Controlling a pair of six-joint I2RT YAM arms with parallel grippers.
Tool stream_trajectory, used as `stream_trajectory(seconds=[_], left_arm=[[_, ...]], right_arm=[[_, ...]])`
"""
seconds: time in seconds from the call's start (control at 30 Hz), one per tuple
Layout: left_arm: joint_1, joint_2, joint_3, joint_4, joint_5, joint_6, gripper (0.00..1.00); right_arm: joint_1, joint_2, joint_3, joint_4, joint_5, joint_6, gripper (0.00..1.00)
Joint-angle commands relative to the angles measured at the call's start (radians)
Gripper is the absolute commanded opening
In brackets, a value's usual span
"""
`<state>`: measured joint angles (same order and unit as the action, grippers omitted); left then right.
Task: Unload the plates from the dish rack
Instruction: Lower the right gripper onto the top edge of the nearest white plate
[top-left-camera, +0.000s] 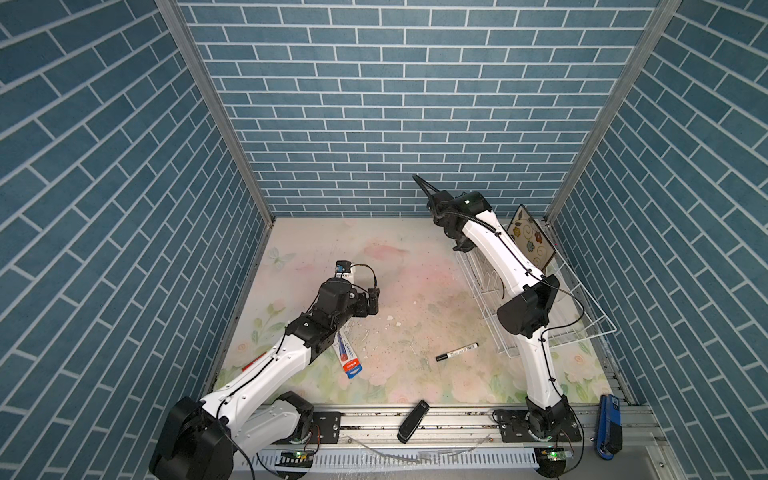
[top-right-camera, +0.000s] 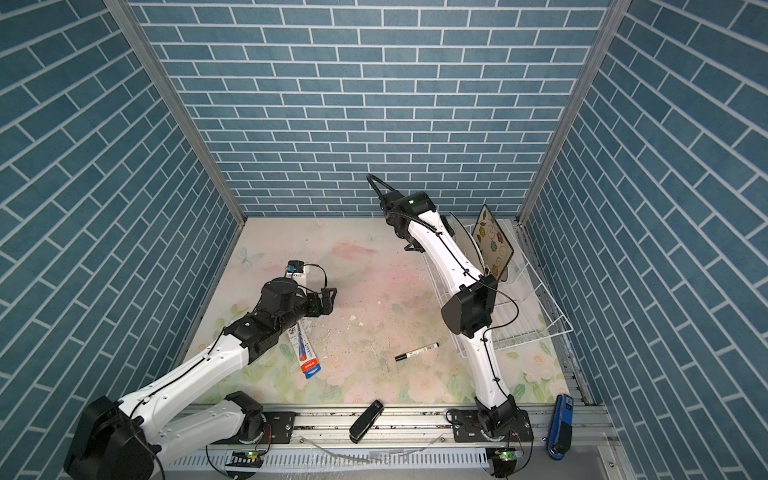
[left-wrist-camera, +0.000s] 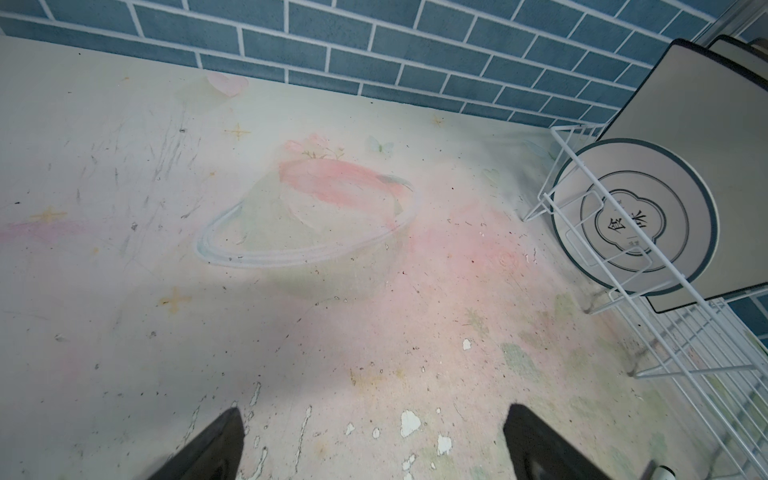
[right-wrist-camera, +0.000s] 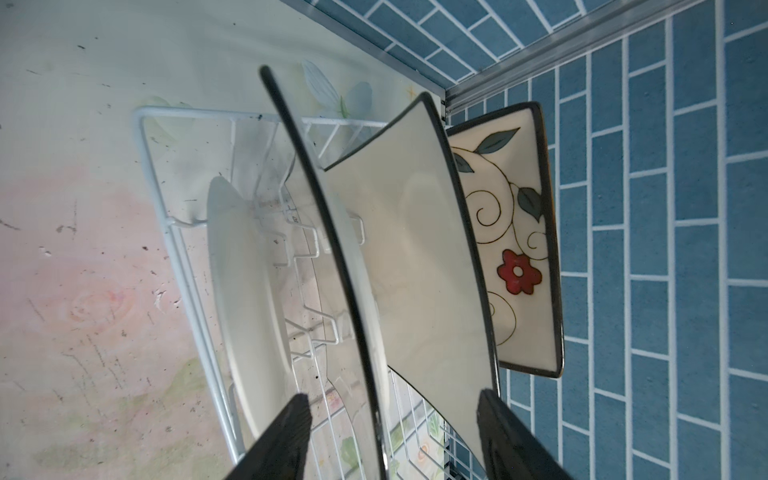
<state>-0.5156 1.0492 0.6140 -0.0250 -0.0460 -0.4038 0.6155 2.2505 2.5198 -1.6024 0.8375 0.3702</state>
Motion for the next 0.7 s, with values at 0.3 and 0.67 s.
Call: stream_trajectory(seconds=[0.3, 0.67], left_arm=[[-0.004, 0.034, 0.023, 0.028, 0.068, 0.039, 1.0], [-0.004, 0.048, 0.024, 0.059, 0.086, 0.025, 1.0]], right_arm=[[-0.035, -0.051, -0.007, -0.161, -0.097, 0.005, 0.53], [-0.069, -0.089, -0.131, -0.135, -0.088, 0.03, 0.49]])
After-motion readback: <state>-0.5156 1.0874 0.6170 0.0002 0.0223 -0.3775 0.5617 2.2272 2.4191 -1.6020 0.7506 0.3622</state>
